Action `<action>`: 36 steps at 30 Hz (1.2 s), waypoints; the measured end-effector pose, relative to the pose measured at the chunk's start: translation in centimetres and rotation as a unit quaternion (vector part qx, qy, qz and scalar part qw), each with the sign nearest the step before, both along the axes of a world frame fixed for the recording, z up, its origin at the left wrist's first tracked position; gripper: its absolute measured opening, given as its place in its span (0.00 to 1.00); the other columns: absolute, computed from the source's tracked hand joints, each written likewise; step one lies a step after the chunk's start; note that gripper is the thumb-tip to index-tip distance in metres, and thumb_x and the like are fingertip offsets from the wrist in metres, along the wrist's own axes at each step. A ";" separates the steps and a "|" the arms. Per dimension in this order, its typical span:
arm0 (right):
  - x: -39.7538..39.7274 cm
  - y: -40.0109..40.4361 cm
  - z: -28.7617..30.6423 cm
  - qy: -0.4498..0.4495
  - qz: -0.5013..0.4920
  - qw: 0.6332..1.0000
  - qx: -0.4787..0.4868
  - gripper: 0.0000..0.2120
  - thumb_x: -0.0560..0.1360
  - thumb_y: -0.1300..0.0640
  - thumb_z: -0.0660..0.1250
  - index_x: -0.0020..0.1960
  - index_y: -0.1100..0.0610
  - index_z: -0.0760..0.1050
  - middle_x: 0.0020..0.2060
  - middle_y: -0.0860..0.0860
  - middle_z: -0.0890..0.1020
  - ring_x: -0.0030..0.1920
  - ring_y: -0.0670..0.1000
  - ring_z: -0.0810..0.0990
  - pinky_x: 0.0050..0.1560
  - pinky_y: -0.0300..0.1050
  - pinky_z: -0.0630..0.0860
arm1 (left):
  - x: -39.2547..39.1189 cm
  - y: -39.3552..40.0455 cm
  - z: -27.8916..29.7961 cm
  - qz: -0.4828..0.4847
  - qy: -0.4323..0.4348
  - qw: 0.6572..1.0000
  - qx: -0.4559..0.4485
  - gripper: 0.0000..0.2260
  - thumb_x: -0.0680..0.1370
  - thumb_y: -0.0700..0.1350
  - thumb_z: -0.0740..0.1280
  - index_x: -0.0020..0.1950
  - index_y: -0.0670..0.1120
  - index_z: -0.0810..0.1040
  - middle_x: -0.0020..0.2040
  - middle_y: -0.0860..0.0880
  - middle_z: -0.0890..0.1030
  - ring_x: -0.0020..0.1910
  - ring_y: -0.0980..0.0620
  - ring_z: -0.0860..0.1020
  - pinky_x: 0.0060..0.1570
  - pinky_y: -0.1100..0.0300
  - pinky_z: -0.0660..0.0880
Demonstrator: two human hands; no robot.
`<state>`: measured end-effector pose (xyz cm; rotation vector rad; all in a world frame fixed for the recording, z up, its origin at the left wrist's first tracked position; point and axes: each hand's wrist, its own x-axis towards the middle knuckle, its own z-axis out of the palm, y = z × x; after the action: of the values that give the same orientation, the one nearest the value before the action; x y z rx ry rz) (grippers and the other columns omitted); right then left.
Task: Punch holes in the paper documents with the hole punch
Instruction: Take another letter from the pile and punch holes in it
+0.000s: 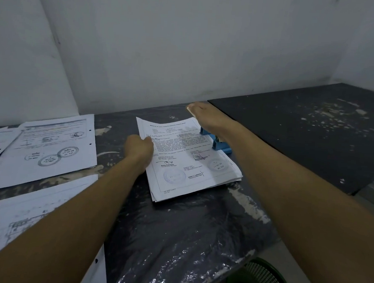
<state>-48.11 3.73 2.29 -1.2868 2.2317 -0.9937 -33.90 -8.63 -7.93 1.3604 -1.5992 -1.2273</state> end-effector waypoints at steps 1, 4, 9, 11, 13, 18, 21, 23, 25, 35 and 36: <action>0.0 0.0 0.0 0.003 0.001 1.000 0.002 0.24 0.85 0.50 0.50 0.74 0.64 0.63 0.73 0.61 0.66 0.73 0.63 0.64 0.70 0.58 0.66 | 0.0 0.0 -0.1 -0.003 -0.005 1.000 -0.009 0.14 0.82 0.44 0.62 0.59 0.34 0.78 0.55 0.41 0.82 0.48 0.43 0.81 0.46 0.54 0.77; 0.0 0.1 0.0 0.009 0.005 1.000 0.005 0.24 0.85 0.49 0.49 0.74 0.63 0.64 0.73 0.60 0.67 0.73 0.61 0.65 0.69 0.56 0.67 | 0.2 0.0 -0.2 -0.009 -0.024 0.999 -0.031 0.14 0.82 0.45 0.62 0.57 0.35 0.79 0.54 0.41 0.82 0.48 0.42 0.81 0.49 0.52 0.79; 0.1 0.1 -0.3 0.030 0.009 1.000 -0.002 0.24 0.86 0.49 0.48 0.73 0.63 0.66 0.72 0.57 0.70 0.66 0.55 0.72 0.63 0.49 0.69 | 0.3 0.0 -0.3 -0.012 -0.035 0.998 -0.050 0.15 0.82 0.47 0.62 0.56 0.35 0.79 0.53 0.41 0.83 0.48 0.42 0.81 0.49 0.51 0.79; 0.2 -0.1 -0.6 0.031 0.018 0.999 -0.005 0.22 0.86 0.49 0.48 0.73 0.59 0.67 0.71 0.55 0.71 0.62 0.52 0.71 0.59 0.44 0.66 | 0.4 0.0 -0.3 -0.012 -0.036 0.998 -0.053 0.15 0.82 0.48 0.62 0.55 0.36 0.79 0.52 0.41 0.83 0.49 0.42 0.81 0.52 0.48 0.80; 0.2 -0.3 -0.8 0.041 0.023 0.999 -0.001 0.23 0.86 0.48 0.47 0.74 0.57 0.66 0.72 0.54 0.70 0.66 0.52 0.70 0.59 0.43 0.63 | 0.5 0.0 -0.3 -0.010 -0.033 0.998 -0.056 0.15 0.82 0.48 0.62 0.54 0.36 0.79 0.52 0.41 0.83 0.49 0.42 0.81 0.51 0.48 0.80; 0.5 -1.0 -2.0 0.127 0.023 0.991 0.025 0.21 0.86 0.50 0.44 0.62 0.59 0.72 0.54 0.54 0.77 0.55 0.54 0.74 0.52 0.45 0.67 | 0.4 0.3 -0.2 -0.010 -0.036 0.997 -0.062 0.16 0.82 0.48 0.62 0.55 0.35 0.79 0.52 0.42 0.82 0.49 0.43 0.81 0.45 0.53 0.76; 0.8 -1.8 -3.1 0.204 0.004 0.978 0.048 0.15 0.85 0.51 0.45 0.49 0.53 0.68 0.46 0.50 0.74 0.48 0.53 0.73 0.50 0.50 0.72 | 0.4 0.3 -0.3 -0.011 -0.037 0.997 -0.070 0.15 0.82 0.47 0.62 0.53 0.35 0.80 0.50 0.42 0.82 0.46 0.43 0.80 0.45 0.53 0.76; 1.1 -1.9 -3.4 0.230 0.001 0.972 0.052 0.13 0.85 0.53 0.47 0.52 0.53 0.69 0.50 0.51 0.75 0.52 0.53 0.73 0.56 0.53 0.73 | 0.5 0.4 -0.2 -0.012 -0.034 0.997 -0.072 0.16 0.82 0.47 0.62 0.52 0.35 0.80 0.49 0.42 0.82 0.46 0.43 0.81 0.46 0.52 0.78; 1.3 -1.8 -3.3 0.242 0.011 0.969 0.044 0.15 0.85 0.55 0.48 0.60 0.56 0.72 0.57 0.52 0.76 0.61 0.53 0.73 0.59 0.54 0.72 | 0.5 0.3 -0.3 -0.010 -0.033 0.997 -0.074 0.16 0.82 0.48 0.62 0.51 0.35 0.80 0.49 0.41 0.83 0.46 0.42 0.81 0.47 0.50 0.79; 1.1 -1.9 -4.7 0.322 0.033 0.945 0.053 0.11 0.85 0.56 0.51 0.61 0.55 0.71 0.64 0.52 0.74 0.66 0.53 0.69 0.67 0.59 0.67 | 0.1 -0.2 -0.9 -0.004 -0.042 0.995 -0.091 0.16 0.82 0.47 0.62 0.51 0.34 0.79 0.49 0.41 0.82 0.46 0.42 0.81 0.48 0.50 0.79; 1.2 -2.1 -5.7 0.358 0.027 0.931 0.072 0.15 0.85 0.55 0.50 0.67 0.57 0.70 0.68 0.54 0.72 0.70 0.55 0.66 0.72 0.60 0.63 | 0.1 -0.2 -0.9 -0.003 -0.041 0.995 -0.091 0.16 0.82 0.47 0.62 0.51 0.34 0.79 0.48 0.41 0.82 0.46 0.43 0.81 0.47 0.50 0.79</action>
<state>-46.86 1.62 -3.41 -1.8363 2.6882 -0.3381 -33.83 -8.85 -8.86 1.3057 -1.7278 -1.0126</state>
